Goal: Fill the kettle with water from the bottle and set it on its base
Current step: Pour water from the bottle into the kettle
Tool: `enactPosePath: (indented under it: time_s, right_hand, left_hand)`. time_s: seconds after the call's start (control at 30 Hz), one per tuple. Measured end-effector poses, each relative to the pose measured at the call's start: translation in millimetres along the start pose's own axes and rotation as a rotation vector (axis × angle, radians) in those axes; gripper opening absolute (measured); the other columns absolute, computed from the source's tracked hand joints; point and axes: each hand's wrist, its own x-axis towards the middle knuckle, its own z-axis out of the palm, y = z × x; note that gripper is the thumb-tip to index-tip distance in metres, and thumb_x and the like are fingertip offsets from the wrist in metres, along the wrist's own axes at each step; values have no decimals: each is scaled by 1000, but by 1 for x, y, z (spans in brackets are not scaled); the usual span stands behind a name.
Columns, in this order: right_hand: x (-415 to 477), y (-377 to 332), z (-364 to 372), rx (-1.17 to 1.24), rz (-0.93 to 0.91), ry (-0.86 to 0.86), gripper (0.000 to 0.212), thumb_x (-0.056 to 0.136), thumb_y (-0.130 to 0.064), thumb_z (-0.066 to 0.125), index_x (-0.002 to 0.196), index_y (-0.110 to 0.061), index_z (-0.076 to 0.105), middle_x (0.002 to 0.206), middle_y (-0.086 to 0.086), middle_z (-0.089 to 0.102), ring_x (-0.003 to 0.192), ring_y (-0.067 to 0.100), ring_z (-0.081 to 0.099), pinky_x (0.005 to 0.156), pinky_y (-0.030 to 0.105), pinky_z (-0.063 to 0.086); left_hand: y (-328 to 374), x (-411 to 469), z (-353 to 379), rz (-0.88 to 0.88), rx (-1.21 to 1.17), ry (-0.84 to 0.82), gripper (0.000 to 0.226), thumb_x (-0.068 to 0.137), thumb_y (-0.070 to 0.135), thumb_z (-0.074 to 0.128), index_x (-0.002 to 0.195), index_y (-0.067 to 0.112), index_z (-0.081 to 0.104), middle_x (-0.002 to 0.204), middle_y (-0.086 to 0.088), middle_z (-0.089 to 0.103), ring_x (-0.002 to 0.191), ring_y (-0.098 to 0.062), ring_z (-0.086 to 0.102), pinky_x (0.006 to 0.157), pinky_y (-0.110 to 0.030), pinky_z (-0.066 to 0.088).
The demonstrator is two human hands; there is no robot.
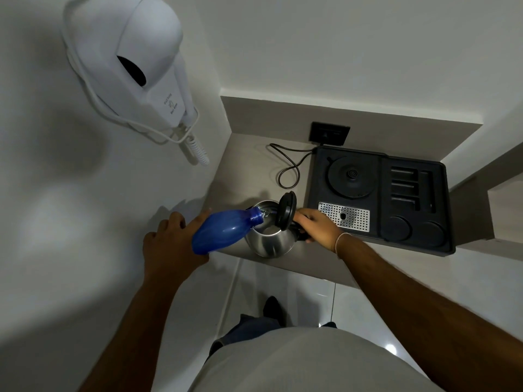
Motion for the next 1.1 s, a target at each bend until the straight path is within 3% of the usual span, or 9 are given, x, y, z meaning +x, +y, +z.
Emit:
enactPosePath:
  time_s: [0.2, 0.47, 0.67, 0.9, 1.1]
  right_hand:
    - [2, 2, 0, -25, -10, 7, 41, 107, -41, 53, 109, -4, 71, 107, 25, 73, 87, 22, 67, 64, 23, 55]
    - [-3, -3, 1, -6, -6, 14, 34, 106, -45, 54, 97, -17, 72, 104, 22, 74, 87, 21, 68, 68, 28, 57]
    - [-5, -5, 1, -2, 2, 13, 30, 106, -45, 54, 96, -22, 71, 103, 18, 74, 87, 19, 69, 65, 22, 56]
    - [-5, -5, 2, -5, 10, 31, 40, 106, -41, 55, 106, -5, 72, 108, 27, 73, 84, 19, 67, 63, 22, 55]
    - [-6, -8, 2, -24, 14, 33, 43, 107, -39, 54, 107, 1, 70, 109, 32, 71, 86, 24, 65, 69, 31, 54]
  left_hand:
    - [4, 2, -9, 3, 33, 37, 98, 61, 37, 95, 152, 40, 60, 101, -12, 58, 81, -35, 61, 70, -46, 51]
    - [2, 7, -10, 3, 77, 36, 99, 64, 40, 93, 155, 42, 55, 106, -11, 58, 89, -35, 61, 75, -47, 48]
    - [0, 8, -7, 19, 71, 56, 98, 61, 38, 94, 153, 40, 58, 106, -12, 58, 87, -36, 61, 76, -48, 47]
    - [-6, 11, 1, 44, 62, 98, 99, 60, 40, 96, 152, 39, 59, 111, -11, 58, 94, -36, 62, 85, -51, 46]
    - [-6, 14, 4, 47, -2, 141, 95, 58, 39, 94, 147, 39, 61, 112, -9, 59, 94, -36, 64, 89, -51, 47]
